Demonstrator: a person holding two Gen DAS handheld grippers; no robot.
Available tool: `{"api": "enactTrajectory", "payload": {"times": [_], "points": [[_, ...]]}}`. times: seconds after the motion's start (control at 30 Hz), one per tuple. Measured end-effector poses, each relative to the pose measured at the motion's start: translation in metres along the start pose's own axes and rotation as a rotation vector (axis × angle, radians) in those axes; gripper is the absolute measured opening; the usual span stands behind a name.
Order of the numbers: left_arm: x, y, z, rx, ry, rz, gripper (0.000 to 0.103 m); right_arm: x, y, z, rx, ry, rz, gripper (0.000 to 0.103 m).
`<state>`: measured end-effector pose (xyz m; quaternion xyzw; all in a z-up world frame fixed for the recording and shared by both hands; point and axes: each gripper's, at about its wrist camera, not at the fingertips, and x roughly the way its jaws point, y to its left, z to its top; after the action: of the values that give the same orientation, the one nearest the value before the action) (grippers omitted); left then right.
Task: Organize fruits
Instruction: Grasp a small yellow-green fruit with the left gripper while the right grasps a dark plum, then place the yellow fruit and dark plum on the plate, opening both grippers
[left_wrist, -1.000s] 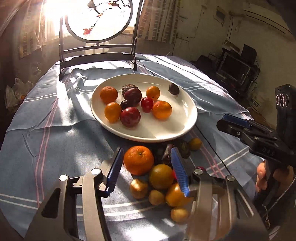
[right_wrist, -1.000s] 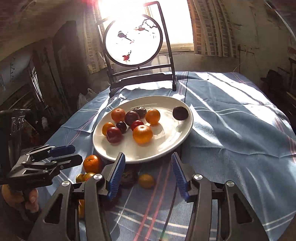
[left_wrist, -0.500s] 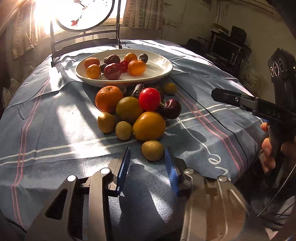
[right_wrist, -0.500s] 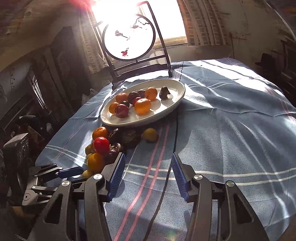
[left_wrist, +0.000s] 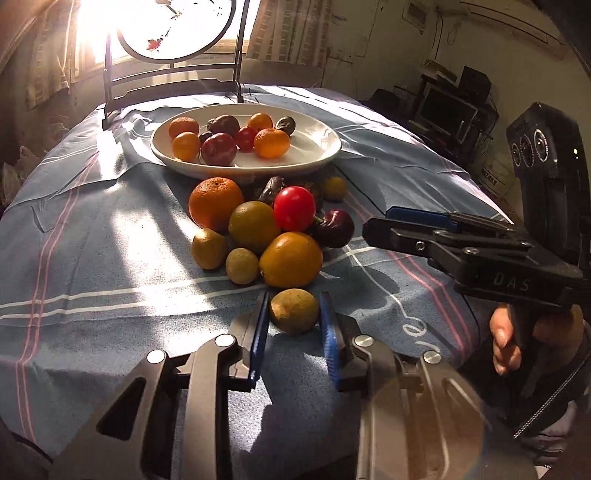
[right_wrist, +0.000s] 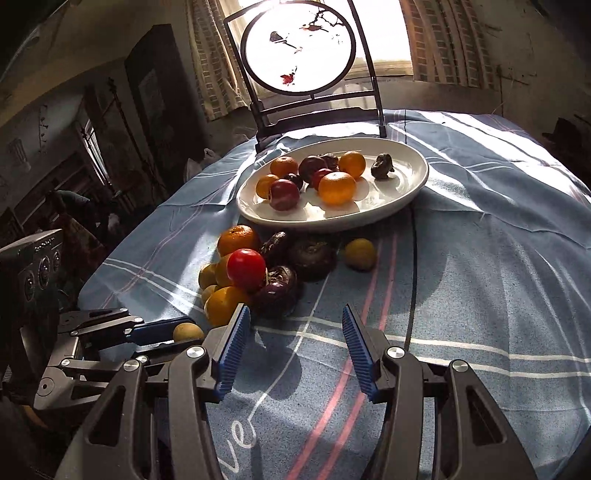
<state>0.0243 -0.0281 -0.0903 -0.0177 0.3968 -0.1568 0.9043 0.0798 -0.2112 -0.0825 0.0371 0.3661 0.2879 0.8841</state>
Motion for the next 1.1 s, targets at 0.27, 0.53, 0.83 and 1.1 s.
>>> {"api": "enactTrajectory", "payload": {"times": [0.27, 0.53, 0.83, 1.1], "points": [[-0.016, 0.007, -0.001, -0.020, -0.028, 0.003, 0.026, 0.036, -0.004, 0.011, 0.099, 0.064, 0.043, 0.051], [-0.018, 0.014, -0.001, -0.040, -0.038, 0.002, 0.026, 0.021, -0.002, 0.007, 0.091, 0.015, 0.076, 0.030], [-0.022, 0.012, 0.036, -0.003, -0.071, -0.021, 0.026, -0.036, -0.022, 0.035, 0.067, -0.127, 0.022, 0.030], [0.031, 0.013, 0.118, 0.036, -0.072, 0.011, 0.026, -0.003, -0.050, 0.089, 0.109, -0.119, -0.017, 0.030]]}}
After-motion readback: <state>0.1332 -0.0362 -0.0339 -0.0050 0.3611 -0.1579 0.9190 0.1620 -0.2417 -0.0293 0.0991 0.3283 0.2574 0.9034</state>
